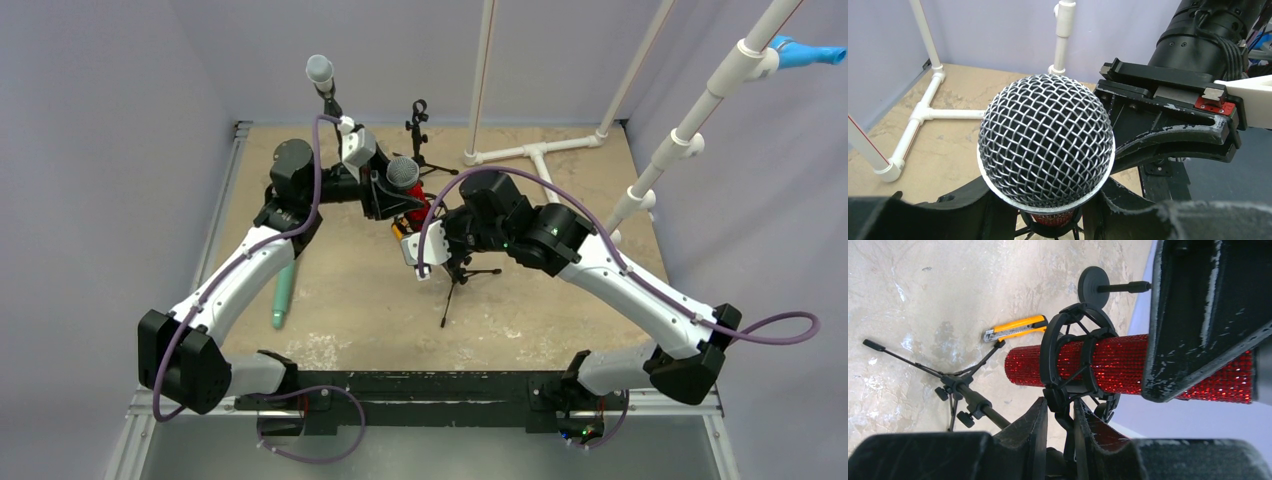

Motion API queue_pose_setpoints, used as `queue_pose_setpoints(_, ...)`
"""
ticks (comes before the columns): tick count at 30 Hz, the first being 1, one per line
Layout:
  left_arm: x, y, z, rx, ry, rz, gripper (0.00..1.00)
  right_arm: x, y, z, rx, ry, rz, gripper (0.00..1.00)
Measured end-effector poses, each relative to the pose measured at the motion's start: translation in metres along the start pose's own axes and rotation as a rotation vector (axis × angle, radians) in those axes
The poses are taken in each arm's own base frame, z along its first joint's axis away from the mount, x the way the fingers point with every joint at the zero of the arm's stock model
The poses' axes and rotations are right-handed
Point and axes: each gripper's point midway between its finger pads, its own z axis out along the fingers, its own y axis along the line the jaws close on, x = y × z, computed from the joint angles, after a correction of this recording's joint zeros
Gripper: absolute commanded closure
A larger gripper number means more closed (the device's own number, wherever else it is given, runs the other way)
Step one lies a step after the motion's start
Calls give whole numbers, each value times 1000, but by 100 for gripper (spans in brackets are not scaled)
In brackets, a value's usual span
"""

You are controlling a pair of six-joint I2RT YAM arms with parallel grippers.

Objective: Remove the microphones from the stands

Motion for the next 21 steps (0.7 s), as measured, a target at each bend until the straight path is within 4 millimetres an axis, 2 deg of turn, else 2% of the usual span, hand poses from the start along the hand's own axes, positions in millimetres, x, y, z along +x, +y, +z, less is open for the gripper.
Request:
queue_pose_setpoints(15,-15,-1,-4,11,-28,-3,100,0,0,1,21,-9,-3,100)
queue_pose_setpoints(21,-40,-3,-8,3,-21,21,100,0,0,1,23,-10,-3,100)
